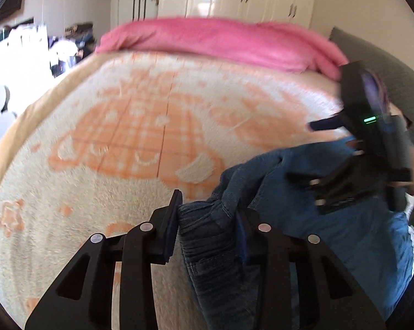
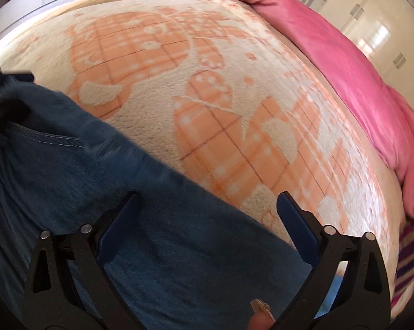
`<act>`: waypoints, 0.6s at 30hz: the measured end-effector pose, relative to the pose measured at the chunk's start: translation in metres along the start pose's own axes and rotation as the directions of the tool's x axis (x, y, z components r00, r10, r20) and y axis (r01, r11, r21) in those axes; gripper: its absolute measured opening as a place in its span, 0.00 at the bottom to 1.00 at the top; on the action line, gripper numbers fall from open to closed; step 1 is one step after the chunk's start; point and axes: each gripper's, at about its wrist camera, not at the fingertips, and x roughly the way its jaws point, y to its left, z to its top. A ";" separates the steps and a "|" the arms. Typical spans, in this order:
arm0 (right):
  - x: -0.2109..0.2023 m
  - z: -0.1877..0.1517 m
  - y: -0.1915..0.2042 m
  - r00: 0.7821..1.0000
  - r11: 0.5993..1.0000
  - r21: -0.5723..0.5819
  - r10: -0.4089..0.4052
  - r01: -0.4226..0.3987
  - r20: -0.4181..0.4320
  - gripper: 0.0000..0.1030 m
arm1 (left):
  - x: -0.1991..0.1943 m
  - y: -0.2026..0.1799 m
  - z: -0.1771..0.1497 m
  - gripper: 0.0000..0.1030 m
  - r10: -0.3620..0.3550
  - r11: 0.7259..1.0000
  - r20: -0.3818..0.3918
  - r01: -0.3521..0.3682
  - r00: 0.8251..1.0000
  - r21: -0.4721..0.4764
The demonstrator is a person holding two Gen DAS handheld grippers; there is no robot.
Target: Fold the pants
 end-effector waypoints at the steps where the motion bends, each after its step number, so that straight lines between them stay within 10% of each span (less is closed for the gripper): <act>1: 0.000 -0.001 0.004 0.999 0.999 -0.020 0.034 -0.034 0.011 0.75 | -0.003 -0.003 -0.002 0.32 -0.007 1.000 0.008 0.007 1.000 0.011; 5: -0.005 -0.007 0.015 0.988 0.988 -0.023 0.151 -0.150 0.030 0.20 | -0.010 -0.008 -0.008 0.32 -0.008 0.999 0.015 0.007 1.000 0.046; 7: -0.013 -0.014 0.019 0.986 0.987 0.004 0.162 -0.162 0.048 0.09 | -0.009 -0.006 -0.007 0.32 0.007 0.999 0.014 -0.008 1.000 0.044; 18: -0.107 -0.067 0.020 0.963 0.968 0.180 0.132 -0.177 0.236 0.05 | -0.020 -0.013 -0.011 0.32 -0.017 0.998 0.029 0.015 0.999 0.064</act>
